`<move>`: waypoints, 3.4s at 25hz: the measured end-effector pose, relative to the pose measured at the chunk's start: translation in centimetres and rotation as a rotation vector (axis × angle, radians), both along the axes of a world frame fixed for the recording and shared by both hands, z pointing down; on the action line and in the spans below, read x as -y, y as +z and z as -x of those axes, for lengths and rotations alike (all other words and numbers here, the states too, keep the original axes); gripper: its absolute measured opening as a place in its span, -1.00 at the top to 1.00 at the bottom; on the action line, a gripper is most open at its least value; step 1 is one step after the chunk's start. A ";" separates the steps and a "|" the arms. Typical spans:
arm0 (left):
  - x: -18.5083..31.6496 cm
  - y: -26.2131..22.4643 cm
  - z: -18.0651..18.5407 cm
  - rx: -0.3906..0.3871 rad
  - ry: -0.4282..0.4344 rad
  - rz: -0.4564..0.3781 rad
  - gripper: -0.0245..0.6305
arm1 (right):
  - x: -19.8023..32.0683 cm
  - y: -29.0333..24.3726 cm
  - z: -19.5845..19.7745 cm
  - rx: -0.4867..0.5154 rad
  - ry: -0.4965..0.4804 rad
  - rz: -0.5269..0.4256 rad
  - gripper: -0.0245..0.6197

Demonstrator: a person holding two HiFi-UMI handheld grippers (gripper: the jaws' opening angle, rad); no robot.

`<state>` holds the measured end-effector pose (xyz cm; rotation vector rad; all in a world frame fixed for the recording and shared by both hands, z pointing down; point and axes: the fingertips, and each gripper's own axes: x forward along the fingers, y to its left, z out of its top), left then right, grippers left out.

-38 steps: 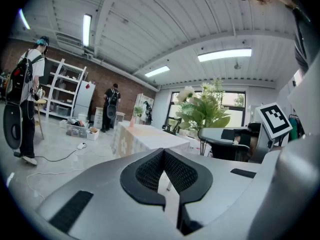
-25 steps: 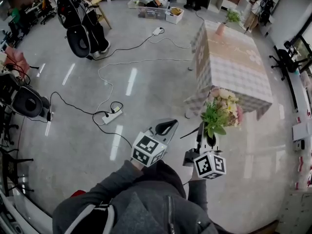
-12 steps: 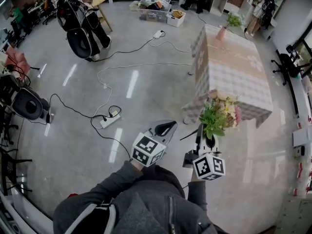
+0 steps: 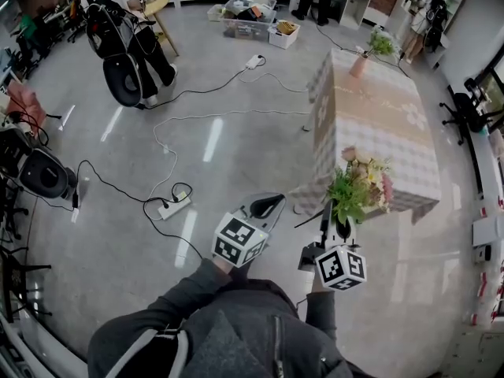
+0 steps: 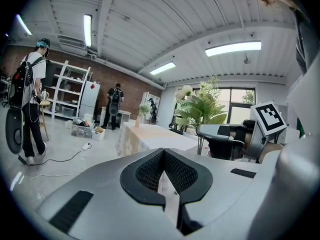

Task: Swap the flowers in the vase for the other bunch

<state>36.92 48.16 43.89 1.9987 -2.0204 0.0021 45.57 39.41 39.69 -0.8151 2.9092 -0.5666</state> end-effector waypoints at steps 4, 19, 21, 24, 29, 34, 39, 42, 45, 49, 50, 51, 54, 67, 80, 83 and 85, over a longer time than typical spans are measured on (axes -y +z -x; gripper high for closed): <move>2.2 -0.4 2.6 0.001 0.009 -0.001 0.90 | 2.5 -0.5 2.5 0.001 0.009 0.003 0.79; 8.8 -1.5 10.3 -0.007 0.070 -0.039 0.90 | 8.9 -1.2 11.9 0.006 0.030 -0.013 0.79; 9.4 -1.5 11.2 -0.011 0.073 -0.045 0.90 | 9.4 -1.0 12.8 0.001 0.032 -0.012 0.79; 10.3 -1.3 12.5 -0.012 0.076 -0.047 0.90 | 10.2 -0.8 14.1 -0.004 0.035 -0.013 0.79; 11.4 -1.0 14.4 -0.020 0.080 -0.036 0.90 | 11.5 -0.9 15.8 -0.005 0.036 -0.025 0.79; 11.9 -0.3 16.3 -0.045 0.083 -0.024 0.90 | 12.4 -0.3 17.3 -0.016 0.049 -0.018 0.79; 11.8 0.8 17.1 -0.062 0.090 -0.018 0.90 | 12.5 0.6 17.8 -0.019 0.063 -0.012 0.79; 11.7 1.3 16.9 -0.068 0.096 -0.011 0.90 | 12.9 1.0 17.4 -0.028 0.077 -0.007 0.79; 11.4 1.7 16.9 -0.073 0.090 -0.001 0.90 | 13.3 1.1 17.1 -0.028 0.084 -0.003 0.79; 11.3 2.3 17.6 -0.076 0.067 0.014 0.90 | 13.7 1.5 17.5 -0.022 0.075 0.011 0.79; 11.4 2.4 18.0 -0.077 0.061 0.015 0.90 | 13.9 1.6 17.8 -0.018 0.072 0.017 0.79; 11.5 2.5 18.3 -0.078 0.055 0.015 0.90 | 14.1 1.7 18.1 -0.016 0.068 0.022 0.79; 12.6 2.9 19.3 -0.079 0.035 0.019 0.90 | 15.3 2.1 19.2 -0.020 0.049 0.019 0.79; 17.2 1.9 25.2 -0.043 -0.031 -0.009 0.90 | 20.5 0.9 26.1 0.022 -0.030 -0.009 0.79; 27.2 -0.1 29.2 -0.036 0.006 -0.021 0.90 | 29.3 -1.6 29.8 0.025 -0.011 -0.039 0.79; 29.4 -0.2 29.4 -0.034 0.029 -0.009 0.90 | 31.5 -1.6 29.6 0.020 0.015 -0.028 0.79; 30.8 -0.6 29.6 -0.020 0.046 0.000 0.90 | 32.8 -2.0 29.6 0.024 0.030 -0.019 0.79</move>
